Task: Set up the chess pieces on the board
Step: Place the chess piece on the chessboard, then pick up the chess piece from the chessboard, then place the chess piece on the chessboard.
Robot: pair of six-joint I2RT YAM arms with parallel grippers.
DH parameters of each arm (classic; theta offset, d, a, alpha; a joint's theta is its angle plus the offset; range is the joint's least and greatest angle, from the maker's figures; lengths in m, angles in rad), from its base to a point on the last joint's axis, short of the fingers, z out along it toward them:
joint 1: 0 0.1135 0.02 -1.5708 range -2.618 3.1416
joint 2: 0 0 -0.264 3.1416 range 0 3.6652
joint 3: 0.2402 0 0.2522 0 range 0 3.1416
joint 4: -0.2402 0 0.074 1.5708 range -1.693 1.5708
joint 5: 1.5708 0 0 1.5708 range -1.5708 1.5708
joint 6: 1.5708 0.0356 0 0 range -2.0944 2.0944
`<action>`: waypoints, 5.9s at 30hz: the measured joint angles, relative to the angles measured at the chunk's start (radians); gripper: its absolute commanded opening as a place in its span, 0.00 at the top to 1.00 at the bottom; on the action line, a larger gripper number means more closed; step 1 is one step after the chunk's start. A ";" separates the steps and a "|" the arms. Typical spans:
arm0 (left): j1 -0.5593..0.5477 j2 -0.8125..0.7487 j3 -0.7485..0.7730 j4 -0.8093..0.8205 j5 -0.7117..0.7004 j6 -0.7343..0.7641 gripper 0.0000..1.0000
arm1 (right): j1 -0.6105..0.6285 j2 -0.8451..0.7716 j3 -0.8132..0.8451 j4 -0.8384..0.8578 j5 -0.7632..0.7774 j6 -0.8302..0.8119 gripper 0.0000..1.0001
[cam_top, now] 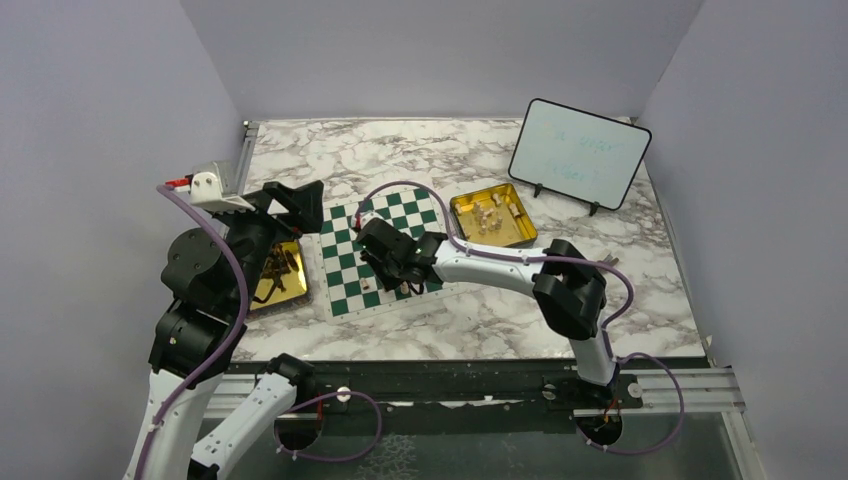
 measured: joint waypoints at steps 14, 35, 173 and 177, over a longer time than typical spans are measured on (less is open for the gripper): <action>0.000 -0.008 -0.027 -0.005 -0.024 0.008 0.01 | 0.024 0.061 0.043 -0.016 0.019 0.000 0.89; 0.000 -0.012 -0.045 -0.005 -0.027 0.009 0.01 | 0.042 0.067 0.051 -0.061 0.069 0.000 0.86; 0.000 0.369 -0.251 0.151 0.786 -0.241 1.00 | 0.021 -0.690 -0.818 1.057 0.000 -0.630 0.75; 0.000 0.382 -0.254 0.156 0.792 -0.242 1.00 | 0.021 -0.692 -0.832 1.064 0.015 -0.597 0.51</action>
